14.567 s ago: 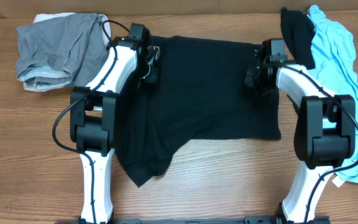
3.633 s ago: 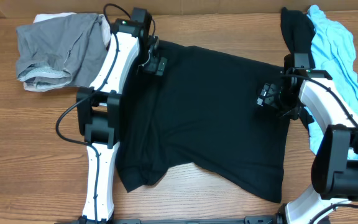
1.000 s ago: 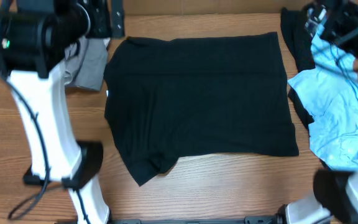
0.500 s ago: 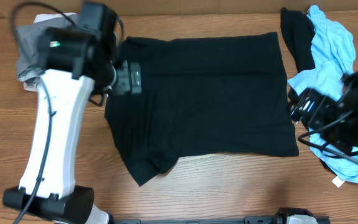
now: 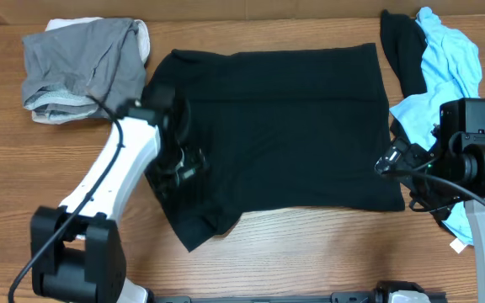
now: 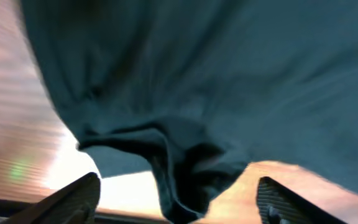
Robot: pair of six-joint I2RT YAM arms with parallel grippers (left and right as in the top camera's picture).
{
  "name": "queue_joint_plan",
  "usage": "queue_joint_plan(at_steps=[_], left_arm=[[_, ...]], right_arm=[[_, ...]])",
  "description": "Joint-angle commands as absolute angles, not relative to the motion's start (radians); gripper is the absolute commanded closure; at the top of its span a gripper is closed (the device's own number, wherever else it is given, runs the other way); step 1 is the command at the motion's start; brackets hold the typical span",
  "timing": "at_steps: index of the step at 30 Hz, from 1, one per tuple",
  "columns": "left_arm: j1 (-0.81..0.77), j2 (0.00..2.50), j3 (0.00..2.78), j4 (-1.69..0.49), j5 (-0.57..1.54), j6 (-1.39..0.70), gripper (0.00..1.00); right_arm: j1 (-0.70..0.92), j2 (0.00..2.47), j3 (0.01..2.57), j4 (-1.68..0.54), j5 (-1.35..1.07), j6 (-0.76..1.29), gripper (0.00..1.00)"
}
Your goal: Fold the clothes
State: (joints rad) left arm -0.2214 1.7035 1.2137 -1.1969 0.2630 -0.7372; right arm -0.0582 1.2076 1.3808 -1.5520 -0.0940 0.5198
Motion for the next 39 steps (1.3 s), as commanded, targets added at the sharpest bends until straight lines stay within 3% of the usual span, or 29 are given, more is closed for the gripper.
queue_joint_plan(at_steps=[1,11,16,22,26,33,38,39], left_arm=[[-0.226,1.677,1.114,-1.172,0.385,-0.766,0.21],[-0.230,1.678,1.028,-1.089,0.348,-0.624,0.18],[-0.230,1.680,1.004,-1.036,0.348,-0.601,0.41],[-0.231,1.680,0.974,-1.019,0.394,-0.597,0.30],[-0.231,1.680,0.964,-1.042,0.424,-0.572,0.29],[-0.231,1.680,0.963,-1.046,0.483,-0.500,0.48],[-0.249,1.680,0.933,-1.025,0.459,-0.500,0.54],[-0.257,1.680,0.919,-1.016,0.450,-0.501,0.59]], right_arm=[[-0.061,1.188,1.374,-1.539,-0.079,0.529,0.00],[-0.061,1.188,1.374,-1.523,-0.080,0.528,0.00],[-0.061,1.188,1.374,-1.525,-0.080,0.528,0.00],[-0.061,1.188,1.374,-1.528,-0.070,0.524,0.00],[-0.061,1.188,1.374,-1.529,-0.068,0.524,0.00],[-0.061,1.188,1.374,-1.540,-0.067,0.524,0.00],[-0.061,1.188,1.374,-1.550,-0.064,0.524,0.00],[-0.061,1.188,1.374,-1.551,-0.063,0.524,0.00]])
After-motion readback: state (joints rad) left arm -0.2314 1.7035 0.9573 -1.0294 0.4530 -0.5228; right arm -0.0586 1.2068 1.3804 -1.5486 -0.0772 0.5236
